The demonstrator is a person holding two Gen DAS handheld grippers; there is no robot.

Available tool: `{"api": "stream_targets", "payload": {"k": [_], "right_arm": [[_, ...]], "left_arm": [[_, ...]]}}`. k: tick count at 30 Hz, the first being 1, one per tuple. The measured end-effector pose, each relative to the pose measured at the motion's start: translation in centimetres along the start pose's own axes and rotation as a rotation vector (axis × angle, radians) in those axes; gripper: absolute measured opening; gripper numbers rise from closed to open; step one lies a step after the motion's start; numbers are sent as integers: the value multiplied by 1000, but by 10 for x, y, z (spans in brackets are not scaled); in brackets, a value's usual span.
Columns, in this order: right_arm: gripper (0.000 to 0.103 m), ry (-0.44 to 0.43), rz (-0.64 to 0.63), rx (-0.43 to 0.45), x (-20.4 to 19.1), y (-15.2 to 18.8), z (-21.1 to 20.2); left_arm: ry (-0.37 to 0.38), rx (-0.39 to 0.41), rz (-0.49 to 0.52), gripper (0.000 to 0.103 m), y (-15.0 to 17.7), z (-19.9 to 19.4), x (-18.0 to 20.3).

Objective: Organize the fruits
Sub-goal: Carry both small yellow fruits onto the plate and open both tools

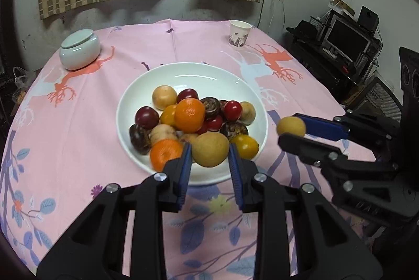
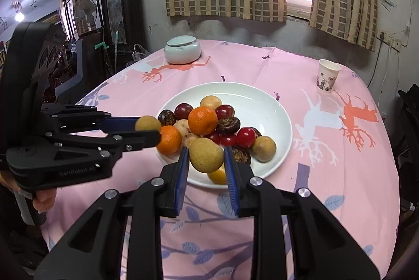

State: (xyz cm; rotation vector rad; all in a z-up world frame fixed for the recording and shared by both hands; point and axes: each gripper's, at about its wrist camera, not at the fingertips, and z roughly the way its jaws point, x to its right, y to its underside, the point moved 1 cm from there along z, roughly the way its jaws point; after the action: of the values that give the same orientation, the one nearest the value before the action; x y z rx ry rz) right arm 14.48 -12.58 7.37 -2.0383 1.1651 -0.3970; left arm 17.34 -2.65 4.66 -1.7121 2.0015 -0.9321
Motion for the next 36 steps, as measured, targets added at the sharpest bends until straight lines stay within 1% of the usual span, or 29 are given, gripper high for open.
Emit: {"api": "stream_targets", "payload": {"k": [2,5,9,12,15,19,21,22,23,24,25,26,28,32,36], "right_arm": [[28,-14,9,-9,5,-4,9],[28,-36,42,-30,18,-8,24],[28,-45,74,-55,32,-8,44],[28,-44,76,-77,35,-7,59],[28,-48,91,-85,40,-6,67],[28,-59,116,-95,45,-3,75],[28,-85,153,-107,50,-1,79],[29,-100,176,-111,53,0,80],[29,-106,190,-110,55,0,80],[29,-111,204,-107,57,1,79],[29,-113,210,-104,58,0,77],[29,-112,209,-98,58,0,74],[29,-113,197,-93,56,0,68],[29,-96,177,-79,52,-1,56],[30,-72,162,-64,48,2,42]], "left_arm": [[10,-8,0,29,-4,9,1],[2,-18,-14,29,-8,24,-1],[-4,-43,-10,29,-12,43,0],[-42,-28,-3,29,-17,53,1],[-40,-52,-29,29,-21,66,-3],[-50,-46,-37,29,-24,73,-4],[-56,-45,-34,29,-26,76,-5],[-58,-46,-41,34,-26,77,-6],[-61,-51,-56,42,-26,78,-8],[-69,-53,-77,48,-26,78,-11],[-75,-48,-95,59,-26,76,-15],[-71,-41,-104,62,-26,74,-16],[-54,-34,-112,62,-26,68,-18],[-72,-2,-77,62,-26,54,-13],[-68,11,-60,62,-22,40,-7]]}}
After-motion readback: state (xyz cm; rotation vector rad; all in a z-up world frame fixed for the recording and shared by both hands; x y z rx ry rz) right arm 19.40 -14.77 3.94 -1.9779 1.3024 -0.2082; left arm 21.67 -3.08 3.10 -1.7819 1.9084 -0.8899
